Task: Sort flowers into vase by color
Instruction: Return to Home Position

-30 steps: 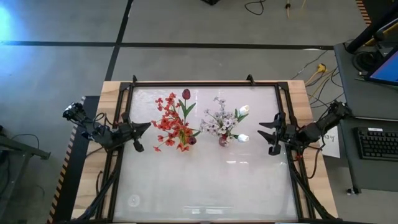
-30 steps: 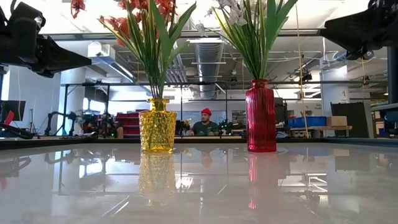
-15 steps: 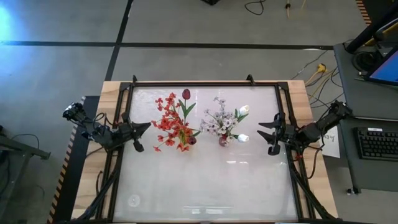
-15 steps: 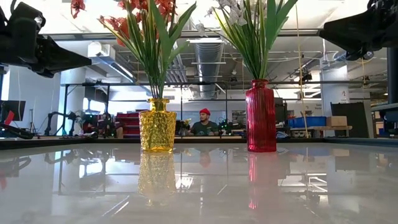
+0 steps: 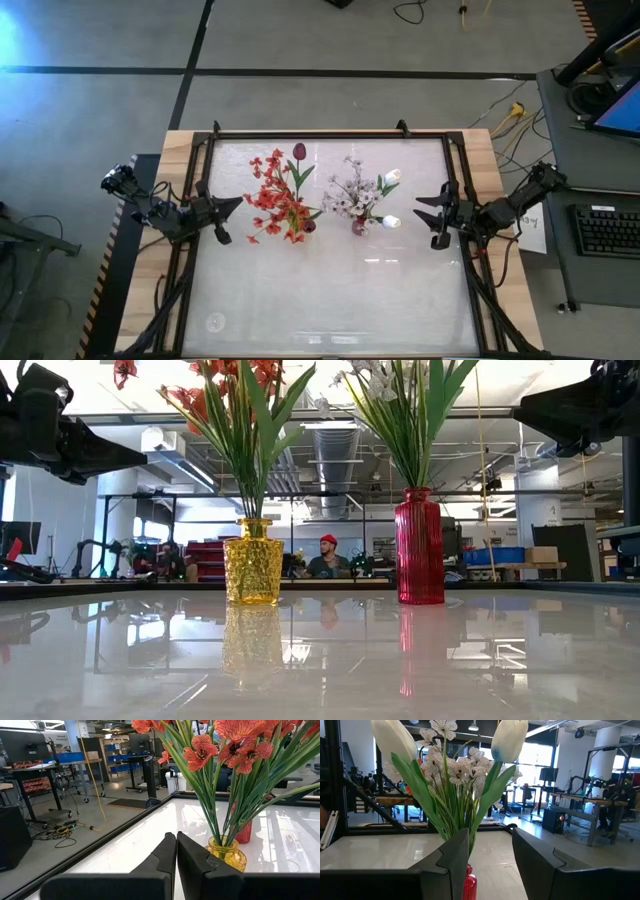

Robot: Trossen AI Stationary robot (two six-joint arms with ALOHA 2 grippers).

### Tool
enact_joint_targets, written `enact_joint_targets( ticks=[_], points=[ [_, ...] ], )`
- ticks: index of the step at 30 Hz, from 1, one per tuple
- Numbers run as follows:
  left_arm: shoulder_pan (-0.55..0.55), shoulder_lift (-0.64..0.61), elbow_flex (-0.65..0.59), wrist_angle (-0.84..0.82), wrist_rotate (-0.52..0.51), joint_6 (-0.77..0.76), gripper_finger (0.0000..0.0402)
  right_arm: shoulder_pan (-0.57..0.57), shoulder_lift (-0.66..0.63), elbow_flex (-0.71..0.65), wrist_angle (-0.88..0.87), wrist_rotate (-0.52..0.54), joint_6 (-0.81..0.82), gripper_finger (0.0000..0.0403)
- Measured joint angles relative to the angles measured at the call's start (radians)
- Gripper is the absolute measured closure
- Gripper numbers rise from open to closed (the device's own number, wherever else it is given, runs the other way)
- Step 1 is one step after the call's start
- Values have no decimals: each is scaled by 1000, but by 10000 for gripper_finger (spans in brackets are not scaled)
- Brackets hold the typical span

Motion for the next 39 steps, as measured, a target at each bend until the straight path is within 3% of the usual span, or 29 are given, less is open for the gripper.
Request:
enact_joint_targets(
  ticks=[39],
  points=[
    [0, 0, 0, 0, 0, 0, 402, 1, -1, 0, 0, 0, 0, 257]
  ],
)
